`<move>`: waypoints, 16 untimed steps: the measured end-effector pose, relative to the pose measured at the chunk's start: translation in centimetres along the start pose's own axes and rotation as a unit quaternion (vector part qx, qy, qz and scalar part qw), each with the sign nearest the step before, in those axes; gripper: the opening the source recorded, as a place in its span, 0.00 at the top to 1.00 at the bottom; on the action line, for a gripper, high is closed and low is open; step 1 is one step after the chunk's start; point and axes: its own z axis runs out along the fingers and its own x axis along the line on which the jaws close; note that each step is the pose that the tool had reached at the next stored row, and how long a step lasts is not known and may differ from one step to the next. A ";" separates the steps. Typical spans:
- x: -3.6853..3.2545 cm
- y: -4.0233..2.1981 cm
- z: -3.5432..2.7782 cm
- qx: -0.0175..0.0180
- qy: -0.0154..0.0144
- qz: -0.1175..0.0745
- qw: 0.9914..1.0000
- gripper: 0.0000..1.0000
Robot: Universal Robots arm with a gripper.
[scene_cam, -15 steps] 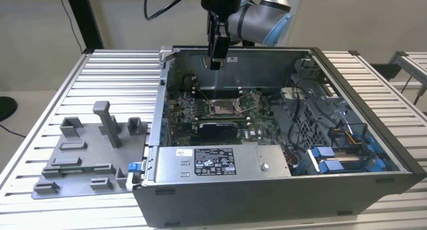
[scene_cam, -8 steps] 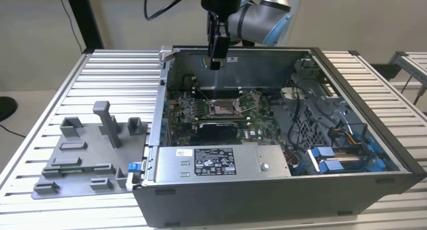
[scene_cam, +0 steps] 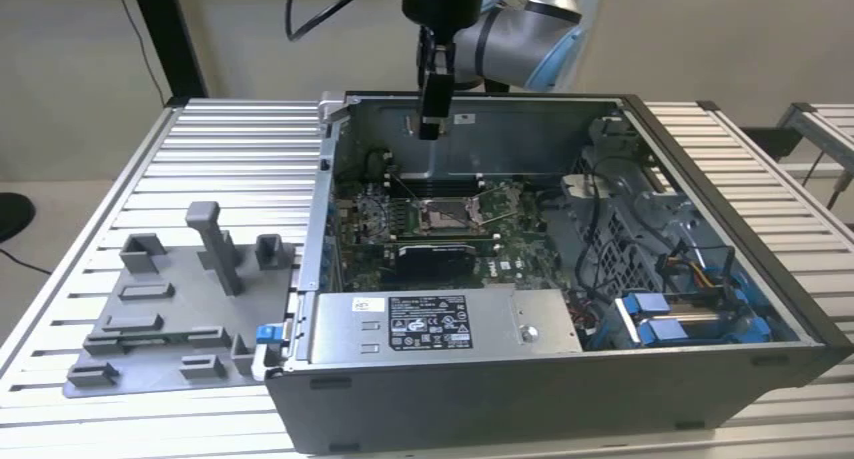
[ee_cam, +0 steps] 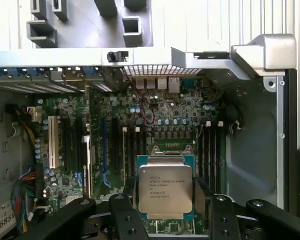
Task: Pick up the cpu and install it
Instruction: 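Pick up the cpu and move it towards the insertion slot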
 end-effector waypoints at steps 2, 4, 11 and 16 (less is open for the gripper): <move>0.00 0.00 0.00 0.000 -0.001 0.018 1.000 1.00; 0.00 0.00 0.00 0.001 -0.002 0.035 0.999 1.00; 0.00 0.00 0.00 0.002 -0.005 0.093 0.996 1.00; 0.00 0.00 0.00 0.003 -0.007 0.135 0.991 1.00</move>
